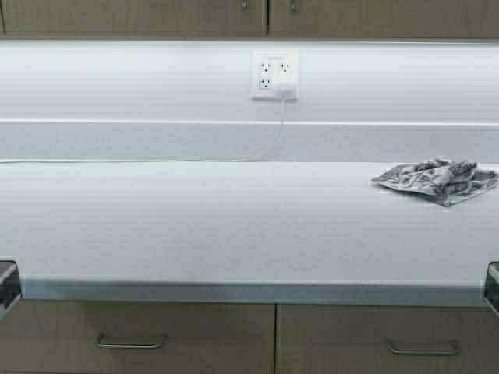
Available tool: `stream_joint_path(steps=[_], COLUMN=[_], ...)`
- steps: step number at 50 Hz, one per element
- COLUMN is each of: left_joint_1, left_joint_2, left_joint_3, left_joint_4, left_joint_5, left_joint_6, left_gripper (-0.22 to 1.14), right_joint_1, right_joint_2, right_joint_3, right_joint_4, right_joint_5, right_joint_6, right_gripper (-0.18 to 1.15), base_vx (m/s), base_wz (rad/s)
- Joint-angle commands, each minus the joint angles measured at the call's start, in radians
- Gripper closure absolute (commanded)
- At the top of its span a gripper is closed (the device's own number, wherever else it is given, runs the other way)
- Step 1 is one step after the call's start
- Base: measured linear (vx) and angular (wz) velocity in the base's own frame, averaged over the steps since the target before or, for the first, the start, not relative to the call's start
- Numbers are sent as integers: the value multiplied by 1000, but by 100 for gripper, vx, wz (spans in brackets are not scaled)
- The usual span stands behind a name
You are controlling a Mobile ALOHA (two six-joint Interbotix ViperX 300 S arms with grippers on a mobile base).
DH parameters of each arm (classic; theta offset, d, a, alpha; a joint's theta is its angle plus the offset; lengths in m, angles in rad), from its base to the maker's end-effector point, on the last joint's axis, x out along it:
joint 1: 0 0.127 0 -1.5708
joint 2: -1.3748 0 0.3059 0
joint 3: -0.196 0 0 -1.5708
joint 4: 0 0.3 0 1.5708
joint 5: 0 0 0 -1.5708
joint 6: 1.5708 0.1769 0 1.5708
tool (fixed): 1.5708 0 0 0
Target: Open the cabinet, put the pot inside, then close it
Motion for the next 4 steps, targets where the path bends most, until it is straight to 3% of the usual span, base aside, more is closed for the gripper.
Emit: stream_joint_path(steps=[1,4], left_joint_1=[-2,0], left_joint_2=[-3,-2], left_joint_3=[-9,-9], left_joint_4=[0,2], left_joint_5=[-11,-9], left_joint_6=[-2,-3], left_gripper=[87,87], right_joint_1=[2,2], right_joint_2=[-14,-14], right_joint_3=[-11,-11], right_joint_4=[-2,-2], right_joint_5=[-6,-6], right_joint_6=[2,0], right_gripper=[90,90], base_vx=[0,0], base_wz=[0,0])
